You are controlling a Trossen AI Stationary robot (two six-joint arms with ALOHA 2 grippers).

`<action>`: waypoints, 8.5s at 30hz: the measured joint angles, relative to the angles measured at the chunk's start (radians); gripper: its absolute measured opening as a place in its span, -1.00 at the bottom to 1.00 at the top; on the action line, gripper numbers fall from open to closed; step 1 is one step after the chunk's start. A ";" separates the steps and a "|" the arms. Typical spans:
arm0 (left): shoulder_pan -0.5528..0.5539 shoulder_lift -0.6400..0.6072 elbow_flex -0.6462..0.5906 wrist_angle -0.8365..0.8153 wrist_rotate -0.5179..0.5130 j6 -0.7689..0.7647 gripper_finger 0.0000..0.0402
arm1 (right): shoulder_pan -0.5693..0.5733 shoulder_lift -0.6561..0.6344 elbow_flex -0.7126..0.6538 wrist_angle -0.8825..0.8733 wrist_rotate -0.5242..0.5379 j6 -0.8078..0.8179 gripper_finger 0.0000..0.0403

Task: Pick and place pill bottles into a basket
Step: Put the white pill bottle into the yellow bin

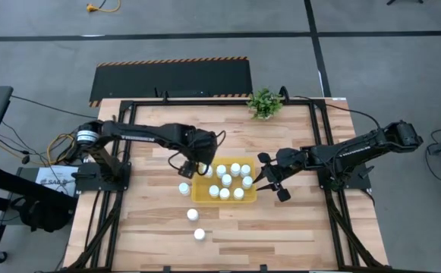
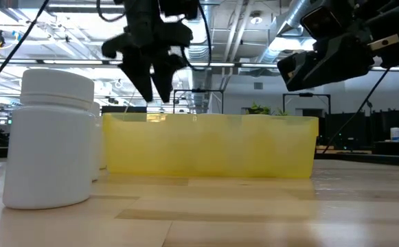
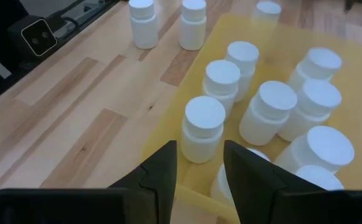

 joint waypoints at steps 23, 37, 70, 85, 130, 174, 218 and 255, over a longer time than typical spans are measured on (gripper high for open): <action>-0.005 -0.358 -0.045 -0.408 0.209 -0.072 0.40 | -0.083 0.000 0.000 0.160 0.090 0.359 -0.38; -0.194 -0.373 -0.301 -0.130 0.270 -0.324 0.33 | -0.050 0.000 0.000 0.151 0.089 0.199 -0.38; -0.178 -0.250 -0.312 0.086 0.205 -0.421 0.33 | -0.054 0.000 0.000 0.076 0.089 0.163 -0.38; -0.181 -0.203 -0.335 0.116 0.212 -0.420 0.33 | -0.055 0.000 0.000 0.027 0.090 0.164 -0.38; -0.178 -0.152 -0.406 0.225 0.231 -0.402 0.04 | -0.085 0.000 0.000 -0.004 0.090 0.156 -0.38; -0.059 -0.140 0.022 -0.172 0.033 -0.216 -0.21 | -0.085 0.000 0.000 -0.003 0.089 0.103 -0.38; -0.116 0.044 0.130 -0.139 0.154 -0.188 -0.20 | -0.085 0.000 0.000 -0.005 0.082 0.103 -0.38; -0.098 0.109 0.060 0.013 0.210 -0.108 -0.20 | -0.085 0.000 0.000 -0.035 0.081 0.104 -0.38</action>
